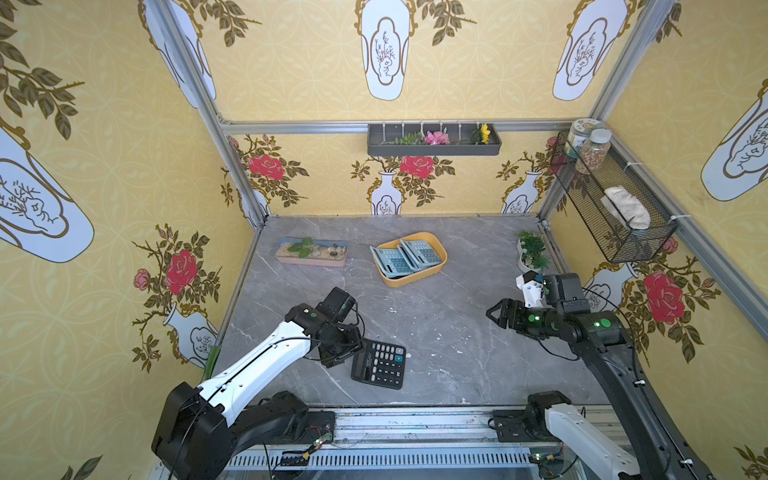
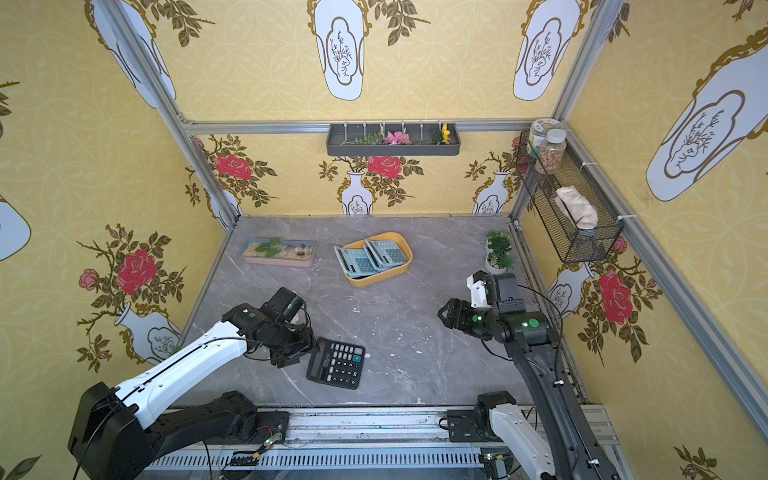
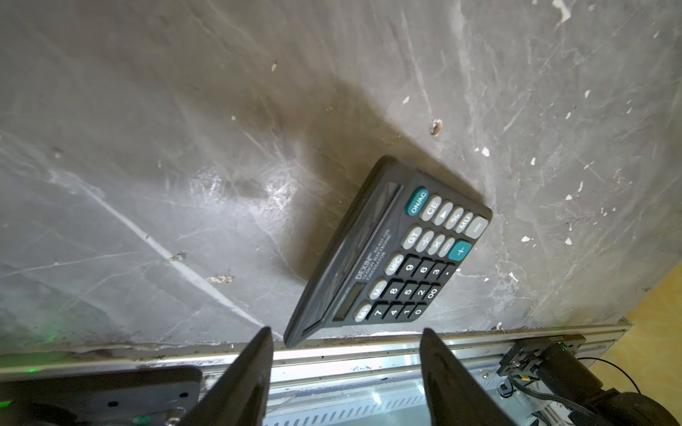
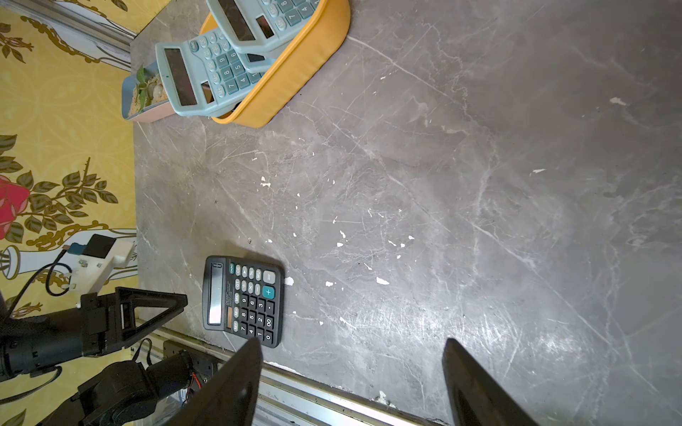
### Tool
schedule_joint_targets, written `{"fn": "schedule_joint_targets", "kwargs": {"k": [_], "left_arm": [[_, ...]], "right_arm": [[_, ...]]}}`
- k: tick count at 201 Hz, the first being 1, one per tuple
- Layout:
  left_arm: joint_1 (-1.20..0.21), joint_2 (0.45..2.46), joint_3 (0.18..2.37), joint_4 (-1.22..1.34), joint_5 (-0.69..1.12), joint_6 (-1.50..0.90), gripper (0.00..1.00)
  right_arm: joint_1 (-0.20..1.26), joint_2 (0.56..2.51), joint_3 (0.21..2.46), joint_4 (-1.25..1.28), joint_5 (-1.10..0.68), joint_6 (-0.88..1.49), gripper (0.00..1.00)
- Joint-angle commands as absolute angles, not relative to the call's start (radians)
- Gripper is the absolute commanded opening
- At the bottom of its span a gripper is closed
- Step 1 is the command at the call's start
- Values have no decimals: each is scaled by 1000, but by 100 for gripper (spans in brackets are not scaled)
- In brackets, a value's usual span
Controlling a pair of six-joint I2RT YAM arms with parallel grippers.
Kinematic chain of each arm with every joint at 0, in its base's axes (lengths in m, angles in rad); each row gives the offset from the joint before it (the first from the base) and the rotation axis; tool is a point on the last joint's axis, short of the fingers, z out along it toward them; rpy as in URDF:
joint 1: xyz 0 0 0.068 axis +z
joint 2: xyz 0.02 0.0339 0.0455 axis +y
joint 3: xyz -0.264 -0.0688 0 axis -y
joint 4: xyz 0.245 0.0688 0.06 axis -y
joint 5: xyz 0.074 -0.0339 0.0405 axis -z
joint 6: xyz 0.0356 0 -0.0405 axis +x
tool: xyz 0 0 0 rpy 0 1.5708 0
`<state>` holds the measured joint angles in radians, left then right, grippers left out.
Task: Put the calculator in the storage box
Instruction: Pick up the calculator at the center of the board.
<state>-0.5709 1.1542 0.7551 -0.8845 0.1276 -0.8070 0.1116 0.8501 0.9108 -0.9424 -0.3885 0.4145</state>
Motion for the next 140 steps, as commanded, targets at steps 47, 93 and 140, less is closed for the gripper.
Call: {"fn": "schedule_joint_targets", "kwargs": {"k": [47, 93, 140], "left_arm": [[-574, 1203, 650, -723, 187, -856, 59], [-574, 1212, 605, -673, 204, -866, 46], [-574, 1230, 601, -666, 204, -865, 27]], "right_arm": [[113, 854, 910, -933, -393, 408, 77], [112, 867, 919, -931, -393, 403, 77], [113, 876, 924, -928, -394, 403, 76]]}}
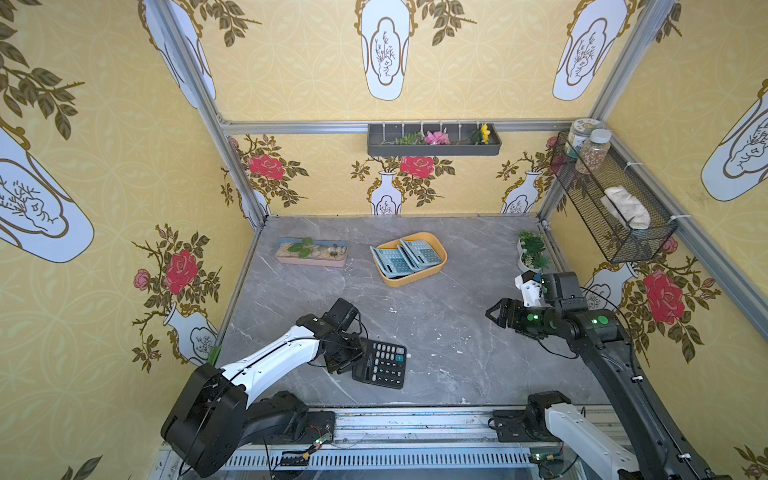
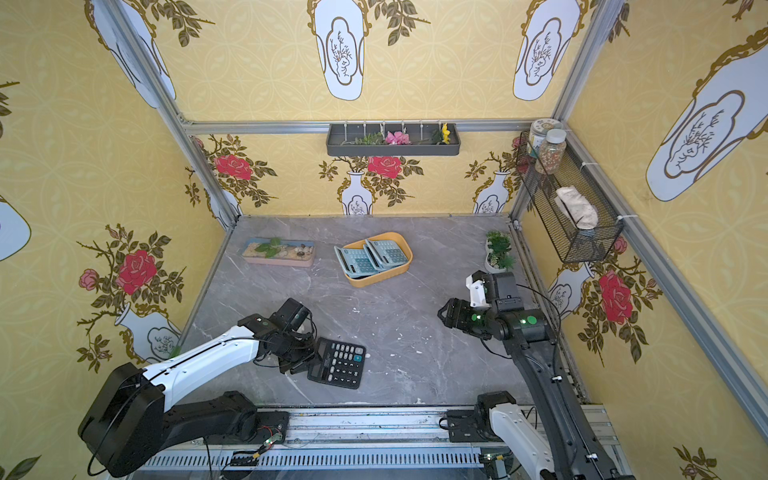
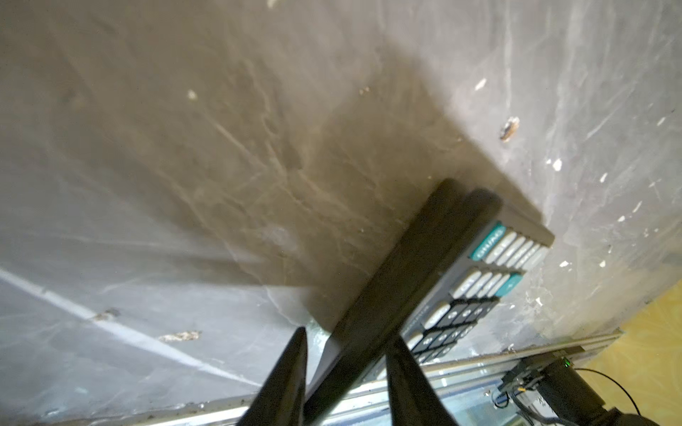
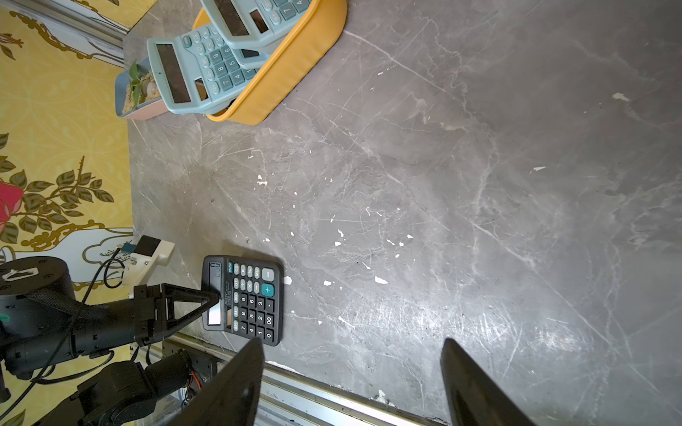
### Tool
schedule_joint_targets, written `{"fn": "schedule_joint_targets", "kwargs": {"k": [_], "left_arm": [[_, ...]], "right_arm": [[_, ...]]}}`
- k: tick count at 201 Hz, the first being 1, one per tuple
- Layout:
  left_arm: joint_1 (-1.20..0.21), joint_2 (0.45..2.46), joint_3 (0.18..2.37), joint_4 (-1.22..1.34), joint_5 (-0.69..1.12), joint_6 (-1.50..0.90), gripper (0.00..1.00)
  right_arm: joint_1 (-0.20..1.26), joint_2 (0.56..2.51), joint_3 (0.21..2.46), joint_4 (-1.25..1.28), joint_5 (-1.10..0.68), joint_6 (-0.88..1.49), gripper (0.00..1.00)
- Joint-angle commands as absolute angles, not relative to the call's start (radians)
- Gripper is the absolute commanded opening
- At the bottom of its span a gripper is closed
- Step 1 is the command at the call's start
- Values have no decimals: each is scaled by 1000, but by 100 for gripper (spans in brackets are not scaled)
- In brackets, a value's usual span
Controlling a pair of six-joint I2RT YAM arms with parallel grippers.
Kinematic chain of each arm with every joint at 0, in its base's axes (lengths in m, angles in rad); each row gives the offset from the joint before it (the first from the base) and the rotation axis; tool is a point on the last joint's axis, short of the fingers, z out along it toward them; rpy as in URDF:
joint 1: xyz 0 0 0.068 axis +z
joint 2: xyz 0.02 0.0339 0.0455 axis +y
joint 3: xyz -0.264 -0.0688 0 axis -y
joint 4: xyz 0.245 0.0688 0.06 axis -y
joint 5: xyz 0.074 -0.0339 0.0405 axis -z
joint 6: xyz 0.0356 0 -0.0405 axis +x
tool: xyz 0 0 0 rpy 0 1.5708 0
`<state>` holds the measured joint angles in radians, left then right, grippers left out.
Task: Put the calculator in the storage box
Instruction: Pick up the calculator at the center of the board.
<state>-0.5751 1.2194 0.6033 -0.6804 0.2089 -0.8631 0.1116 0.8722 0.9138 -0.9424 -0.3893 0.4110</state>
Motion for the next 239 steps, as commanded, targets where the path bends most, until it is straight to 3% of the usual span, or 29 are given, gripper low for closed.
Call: {"fn": "schedule_joint_targets", "kwargs": {"k": [1, 43, 83, 124, 180, 239], "left_arm": [[-574, 1230, 601, -666, 204, -865, 26], [-574, 1203, 681, -751, 177, -848, 0], [-574, 1138, 913, -965, 80, -801, 0], [-572, 1206, 1184, -1140, 25, -730, 0], [-510, 1428, 1585, -1335, -60, -616, 0], [-479, 1797, 2086, -1514, -112, -577, 0]], "right_arm": [[112, 877, 925, -928, -394, 403, 76], [113, 890, 931, -920, -399, 401, 76], [112, 897, 938, -916, -399, 399, 76], [114, 896, 933, -908, -401, 404, 76], [118, 894, 934, -904, -400, 408, 76], [121, 900, 923, -885, -401, 417, 76]]}}
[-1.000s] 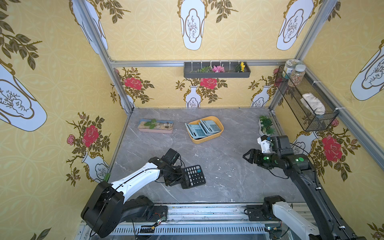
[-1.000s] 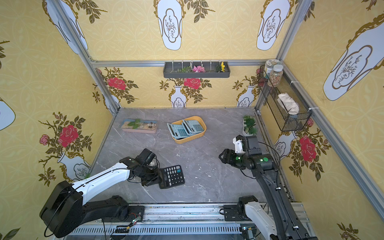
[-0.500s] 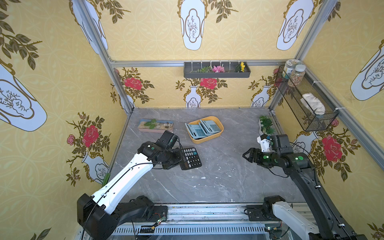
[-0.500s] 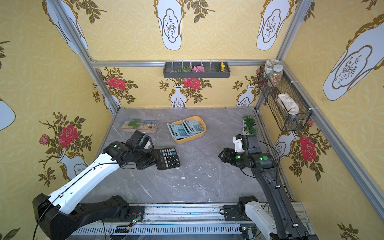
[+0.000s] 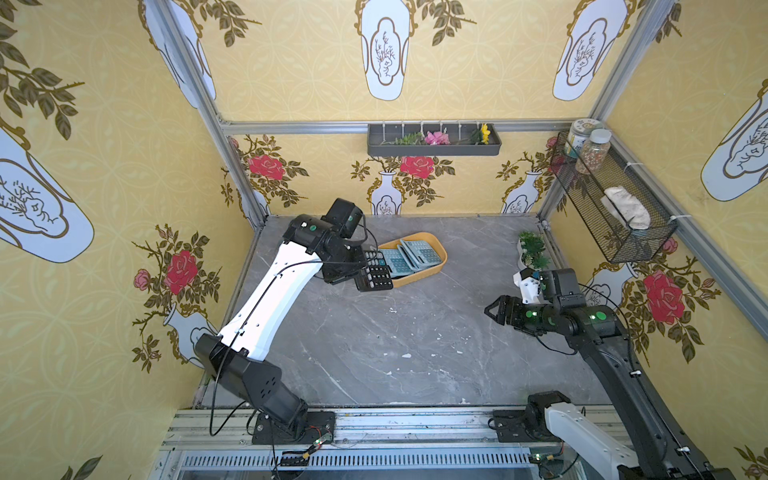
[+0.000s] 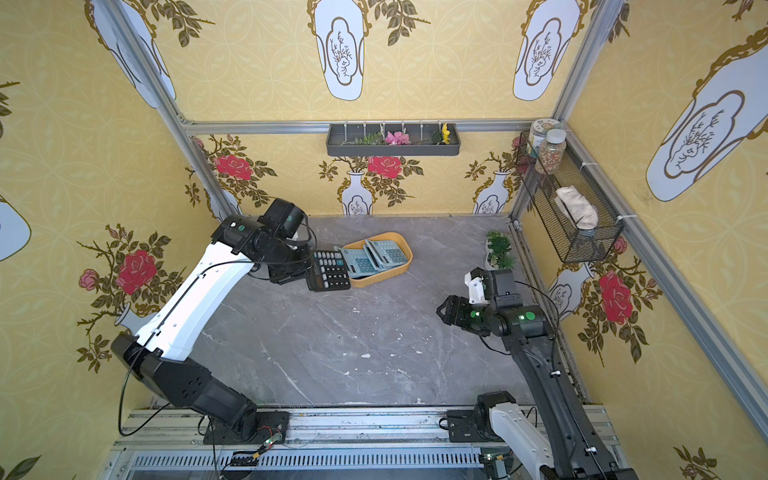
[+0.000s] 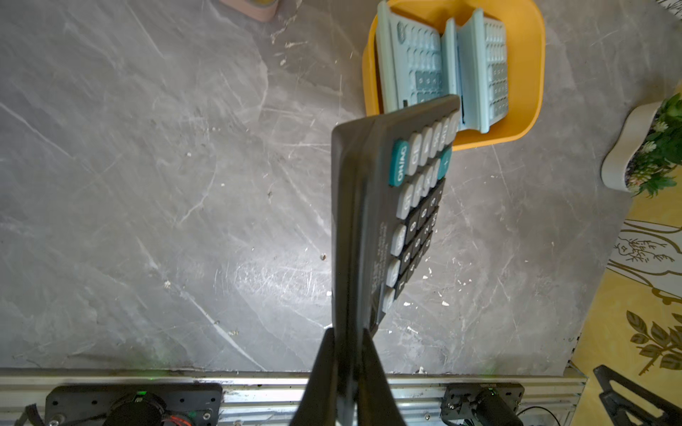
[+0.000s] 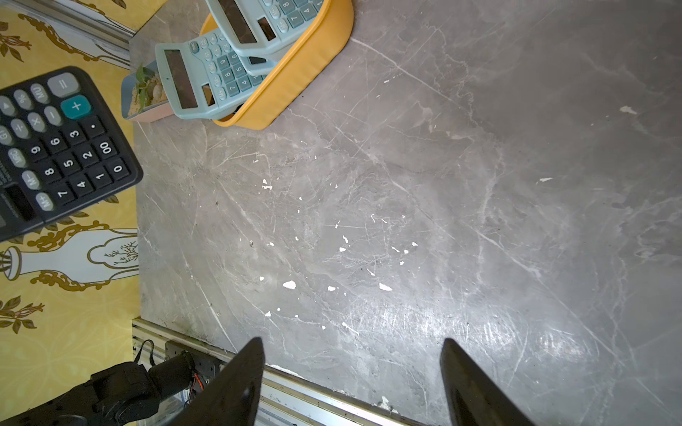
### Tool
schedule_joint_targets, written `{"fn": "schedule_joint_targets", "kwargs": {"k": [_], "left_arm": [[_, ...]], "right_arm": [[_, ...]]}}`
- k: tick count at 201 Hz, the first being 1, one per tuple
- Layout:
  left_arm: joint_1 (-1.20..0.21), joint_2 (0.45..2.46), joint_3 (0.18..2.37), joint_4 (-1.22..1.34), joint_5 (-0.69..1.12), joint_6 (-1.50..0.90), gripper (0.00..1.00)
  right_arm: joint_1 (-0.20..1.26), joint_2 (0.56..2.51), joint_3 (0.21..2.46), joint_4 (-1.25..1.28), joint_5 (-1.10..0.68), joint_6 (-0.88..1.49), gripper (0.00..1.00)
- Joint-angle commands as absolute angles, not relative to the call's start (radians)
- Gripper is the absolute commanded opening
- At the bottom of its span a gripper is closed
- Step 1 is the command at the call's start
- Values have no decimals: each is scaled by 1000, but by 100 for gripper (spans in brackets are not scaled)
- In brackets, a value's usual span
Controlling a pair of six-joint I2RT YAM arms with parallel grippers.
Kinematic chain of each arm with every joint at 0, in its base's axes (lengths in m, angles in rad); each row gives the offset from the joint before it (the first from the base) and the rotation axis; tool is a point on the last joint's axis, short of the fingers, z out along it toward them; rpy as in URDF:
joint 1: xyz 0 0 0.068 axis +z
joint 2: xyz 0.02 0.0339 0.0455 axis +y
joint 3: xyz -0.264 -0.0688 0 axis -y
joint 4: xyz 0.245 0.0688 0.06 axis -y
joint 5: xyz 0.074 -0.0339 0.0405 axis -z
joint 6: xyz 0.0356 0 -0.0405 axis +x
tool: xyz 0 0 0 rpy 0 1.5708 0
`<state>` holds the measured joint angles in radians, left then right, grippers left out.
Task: Put the calculator in the storage box
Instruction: Pick up the calculator at the center of the board, then place the calculator in the storage box.
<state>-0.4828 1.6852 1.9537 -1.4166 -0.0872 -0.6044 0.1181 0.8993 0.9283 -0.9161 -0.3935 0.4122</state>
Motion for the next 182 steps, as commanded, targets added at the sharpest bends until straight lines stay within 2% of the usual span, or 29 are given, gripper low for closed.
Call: {"fn": "schedule_joint_targets", "kwargs": {"k": [1, 22, 51, 122, 182], "left_arm": [[-479, 1806, 2096, -1516, -111, -578, 0], [-479, 1938, 2255, -1566, -115, -587, 0], [-473, 2062, 2368, -1578, -98, -603, 0], [-466, 2213, 2491, -1588, -79, -633, 0], [-466, 2263, 2499, -1592, -90, -632, 0]], "right_arm": [[121, 900, 923, -885, -401, 417, 76], [124, 901, 920, -882, -401, 417, 76], [124, 903, 923, -881, -399, 420, 76], [124, 903, 912, -875, -399, 416, 76], [124, 905, 904, -873, -404, 416, 76]]}}
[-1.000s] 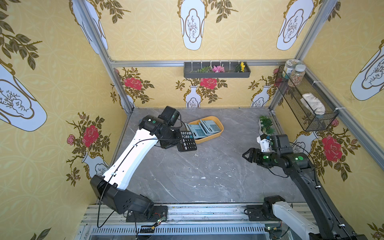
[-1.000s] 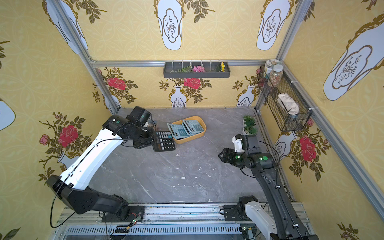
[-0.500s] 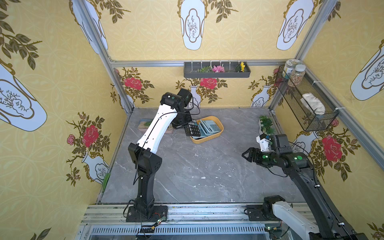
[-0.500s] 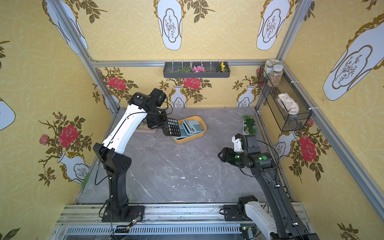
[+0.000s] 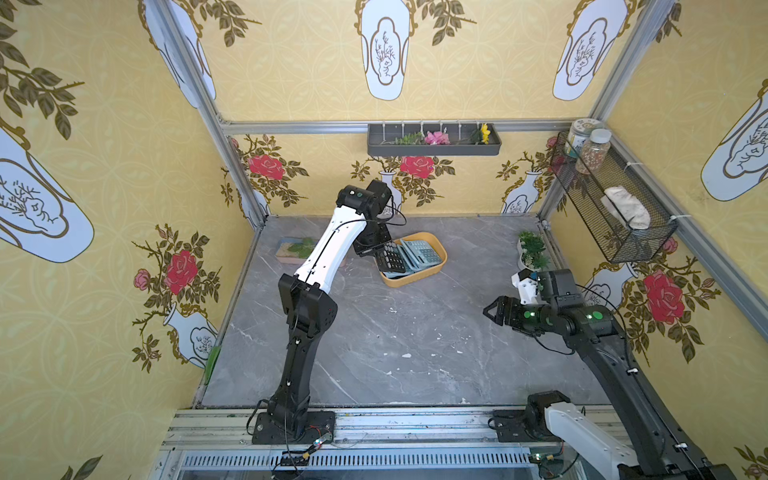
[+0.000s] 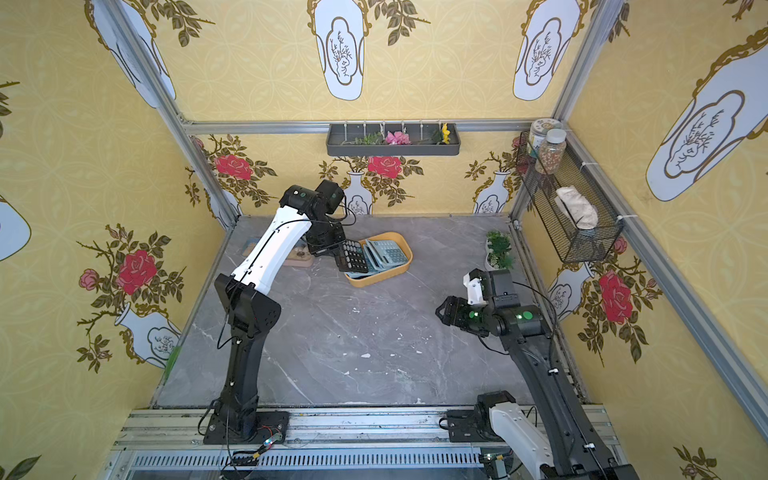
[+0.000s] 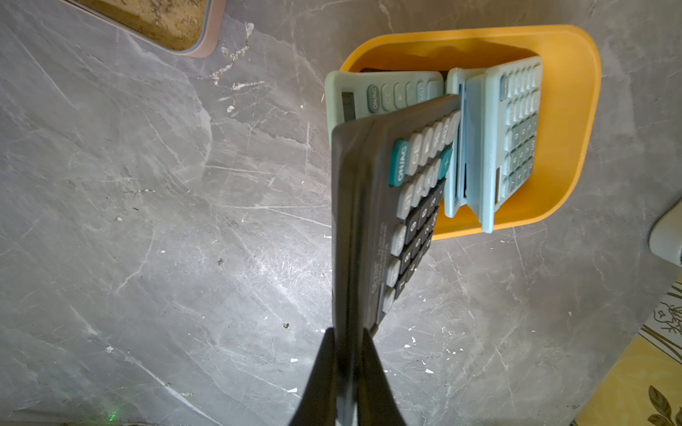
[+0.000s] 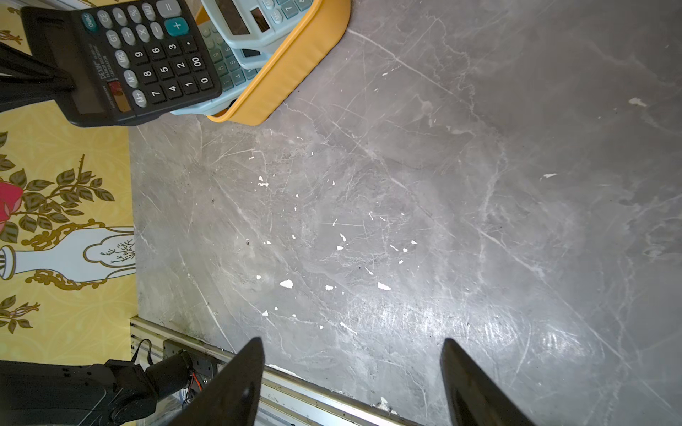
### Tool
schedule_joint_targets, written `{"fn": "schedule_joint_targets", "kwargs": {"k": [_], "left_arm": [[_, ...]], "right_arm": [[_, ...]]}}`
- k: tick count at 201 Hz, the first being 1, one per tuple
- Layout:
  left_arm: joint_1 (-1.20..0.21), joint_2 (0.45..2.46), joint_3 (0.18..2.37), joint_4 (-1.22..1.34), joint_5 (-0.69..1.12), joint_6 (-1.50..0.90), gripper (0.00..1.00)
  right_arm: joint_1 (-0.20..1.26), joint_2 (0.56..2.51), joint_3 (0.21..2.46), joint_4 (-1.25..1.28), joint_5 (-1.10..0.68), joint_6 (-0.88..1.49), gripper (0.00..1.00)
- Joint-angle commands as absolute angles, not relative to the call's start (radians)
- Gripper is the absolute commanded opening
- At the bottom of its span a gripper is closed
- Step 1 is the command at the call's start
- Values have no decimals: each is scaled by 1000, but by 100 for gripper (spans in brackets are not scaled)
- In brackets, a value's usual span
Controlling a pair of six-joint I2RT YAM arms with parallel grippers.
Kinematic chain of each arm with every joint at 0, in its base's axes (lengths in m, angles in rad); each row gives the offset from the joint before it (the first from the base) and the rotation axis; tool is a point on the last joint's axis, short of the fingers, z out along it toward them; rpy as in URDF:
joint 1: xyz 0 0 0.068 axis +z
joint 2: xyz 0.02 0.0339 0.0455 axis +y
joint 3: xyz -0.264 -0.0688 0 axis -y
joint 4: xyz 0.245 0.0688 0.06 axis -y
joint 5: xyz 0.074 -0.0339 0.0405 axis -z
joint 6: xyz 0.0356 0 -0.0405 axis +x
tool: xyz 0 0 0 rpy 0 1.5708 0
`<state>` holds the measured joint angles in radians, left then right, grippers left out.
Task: Put the calculator in the storage box
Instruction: Place the calculator in the storage box.
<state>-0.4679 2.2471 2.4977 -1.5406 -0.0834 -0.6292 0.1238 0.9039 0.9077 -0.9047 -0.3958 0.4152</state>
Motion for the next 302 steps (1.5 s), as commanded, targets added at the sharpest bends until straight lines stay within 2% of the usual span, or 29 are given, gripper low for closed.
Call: {"fn": "schedule_joint_targets", "kwargs": {"k": [1, 83, 137, 201, 248, 302], "left_arm": [[-466, 2263, 2499, -1591, -90, -632, 0], [-462, 2323, 2539, -1590, -74, -650, 0], [-462, 2356, 2561, -1589, -66, -660, 4], [-461, 2392, 2593, -1583, -49, -667, 22], [-461, 2386, 2596, -1571, -59, -667, 39], [-460, 2204, 2555, -1556, -143, -645, 56]], "right_arm": [[124, 905, 904, -873, -404, 417, 76], [124, 899, 885, -868, -405, 417, 76], [125, 899, 879, -868, -407, 404, 76], [124, 911, 882, -857, -408, 401, 76], [123, 916, 887, -861, -405, 396, 77], [123, 920, 905, -874, -394, 387, 78]]}}
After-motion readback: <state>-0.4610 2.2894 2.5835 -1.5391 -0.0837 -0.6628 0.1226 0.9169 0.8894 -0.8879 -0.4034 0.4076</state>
